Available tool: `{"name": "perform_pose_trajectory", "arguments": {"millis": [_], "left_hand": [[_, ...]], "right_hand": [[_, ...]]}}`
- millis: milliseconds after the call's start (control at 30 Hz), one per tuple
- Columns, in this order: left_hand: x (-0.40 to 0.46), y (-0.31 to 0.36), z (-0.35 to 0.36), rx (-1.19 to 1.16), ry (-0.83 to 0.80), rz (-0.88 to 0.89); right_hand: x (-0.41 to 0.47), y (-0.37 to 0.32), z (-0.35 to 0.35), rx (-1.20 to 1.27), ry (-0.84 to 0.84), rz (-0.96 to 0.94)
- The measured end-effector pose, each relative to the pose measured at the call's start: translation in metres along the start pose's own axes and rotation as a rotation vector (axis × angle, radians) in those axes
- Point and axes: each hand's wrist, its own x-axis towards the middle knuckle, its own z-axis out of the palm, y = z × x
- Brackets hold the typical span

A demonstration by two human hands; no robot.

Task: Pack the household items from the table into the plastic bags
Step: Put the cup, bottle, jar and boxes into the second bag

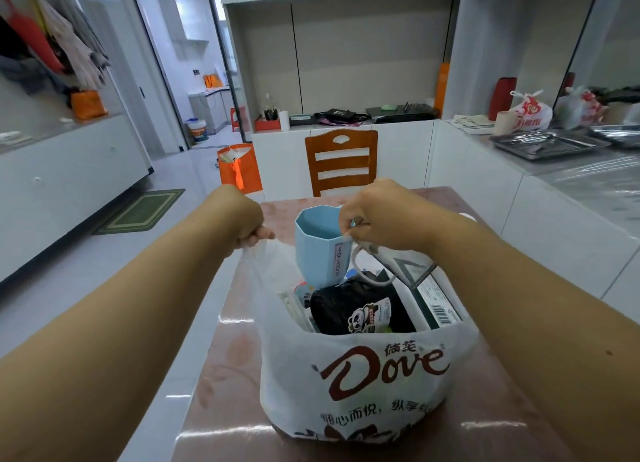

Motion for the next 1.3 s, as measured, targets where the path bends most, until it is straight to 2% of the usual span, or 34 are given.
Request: {"name": "perform_pose_trajectory", "arguments": {"millis": [67,133,233,300,367,500,667,767,833,933,1000,1133,1300], "left_hand": [[0.005,0.002,0.008,-0.228,-0.013,-0.004],[0.005,0.003,0.015,-0.369,0.009,0.021],[-0.002,0.005,0.021,-0.469,0.032,0.009],[-0.004,0.005,0.021,-0.504,0.026,-0.008],[-0.005,0.003,0.021,-0.522,0.035,-0.009],[-0.004,0.000,0.023,-0.549,0.083,0.042],[-0.002,-0.005,0.024,-0.565,0.098,0.094],[-0.002,-0.003,0.026,-0.559,0.101,0.077],[0.000,-0.002,0.027,-0.574,0.095,0.068],[0.003,-0.002,0.027,-0.605,0.091,0.073],[0.004,-0.003,0.026,-0.618,0.098,0.064],[0.001,-0.003,0.024,-0.598,0.098,0.049],[-0.001,-0.004,0.022,-0.554,0.083,0.055]], "right_hand": [[0.007,-0.003,0.007,-0.094,0.016,-0.042],[0.016,-0.008,0.022,-0.115,-0.042,-0.082],[0.023,-0.010,0.037,0.044,-0.165,-0.086],[0.025,0.000,0.027,0.131,-0.152,-0.034],[0.025,0.013,0.012,0.231,-0.012,0.037],[0.026,0.034,0.022,0.327,0.396,0.061],[0.012,0.044,0.086,0.195,0.517,0.048],[0.008,0.039,0.085,0.279,0.595,0.020],[0.009,0.023,0.079,0.347,0.707,-0.024],[0.014,-0.004,0.080,0.525,0.872,0.043],[0.015,-0.017,0.088,0.639,0.828,0.107],[0.006,-0.024,0.108,0.758,0.510,0.257],[0.012,-0.020,0.080,0.394,0.194,0.283]]}}
